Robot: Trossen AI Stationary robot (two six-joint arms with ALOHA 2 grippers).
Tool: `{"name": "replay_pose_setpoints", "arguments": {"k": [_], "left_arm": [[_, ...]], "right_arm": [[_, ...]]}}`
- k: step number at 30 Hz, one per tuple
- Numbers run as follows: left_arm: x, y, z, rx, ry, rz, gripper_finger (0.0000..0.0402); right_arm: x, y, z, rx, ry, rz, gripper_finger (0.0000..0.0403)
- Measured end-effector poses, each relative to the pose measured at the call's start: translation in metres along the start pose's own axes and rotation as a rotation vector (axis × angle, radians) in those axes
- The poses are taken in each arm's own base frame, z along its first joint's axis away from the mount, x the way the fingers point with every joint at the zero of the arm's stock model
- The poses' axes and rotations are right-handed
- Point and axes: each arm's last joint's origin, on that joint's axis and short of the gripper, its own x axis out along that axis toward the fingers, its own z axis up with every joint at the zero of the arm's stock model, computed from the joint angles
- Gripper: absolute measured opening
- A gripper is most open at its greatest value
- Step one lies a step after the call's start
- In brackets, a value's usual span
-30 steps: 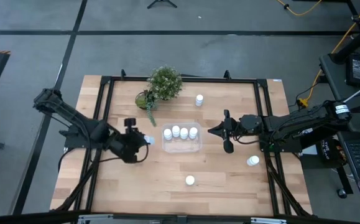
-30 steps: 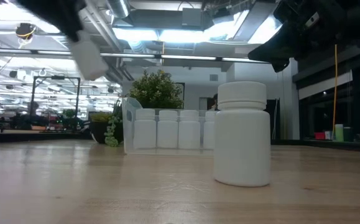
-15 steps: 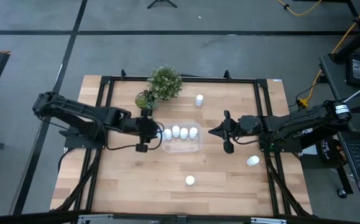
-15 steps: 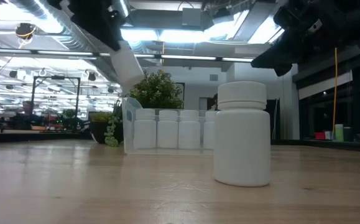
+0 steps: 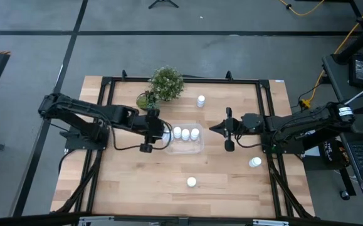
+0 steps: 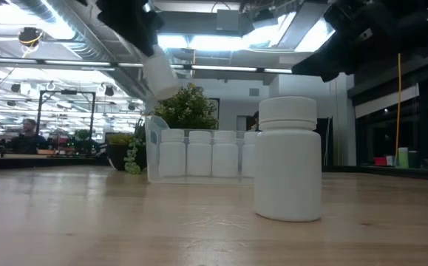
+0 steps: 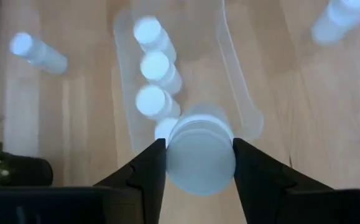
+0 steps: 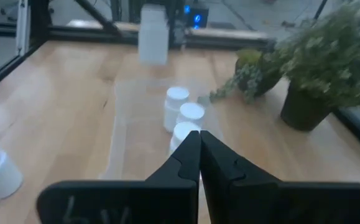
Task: Pick and place pill bottles into a basket
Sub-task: Put the pill bottle into the bin
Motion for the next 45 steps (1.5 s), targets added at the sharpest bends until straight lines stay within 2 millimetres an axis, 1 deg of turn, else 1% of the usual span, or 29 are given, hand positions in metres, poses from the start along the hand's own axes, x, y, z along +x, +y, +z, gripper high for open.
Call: {"name": "replay_pose_setpoints", "arguments": {"k": [5, 10, 14, 24, 29, 34, 38, 45], "left_arm": [[0.014, -0.001, 0.015, 0.060, 0.112, -0.016, 0.0152], [0.021, -0.002, 0.031, 0.136, 0.105, -0.063, 0.0152], [0.028, -0.002, 0.037, 0.175, 0.119, -0.057, 0.0152], [0.070, -0.010, 0.034, 0.251, 0.231, -0.086, 0.0152], [0.083, -0.012, 0.033, 0.296, 0.260, -0.098, 0.0152], [0.089, -0.014, 0.032, 0.301, 0.270, -0.102, 0.0152], [0.092, -0.014, 0.032, 0.315, 0.240, -0.105, 0.0152], [0.093, -0.014, 0.032, 0.320, 0.240, -0.106, 0.0152]], "right_arm": [[0.001, -0.007, 0.003, 0.001, -0.028, -0.033, 0.0012], [0.001, -0.010, 0.002, 0.009, -0.026, -0.049, 0.0012], [0.001, -0.010, 0.002, 0.009, -0.026, -0.050, 0.0012], [0.001, -0.010, 0.001, 0.009, -0.012, -0.046, 0.0012], [0.001, -0.010, 0.001, 0.010, -0.011, -0.046, 0.0012], [0.001, -0.010, 0.001, 0.009, -0.011, -0.047, 0.0012], [0.001, -0.010, 0.001, 0.009, -0.011, -0.047, 0.0012], [0.001, -0.010, 0.001, 0.008, -0.011, -0.047, 0.0012]]}}
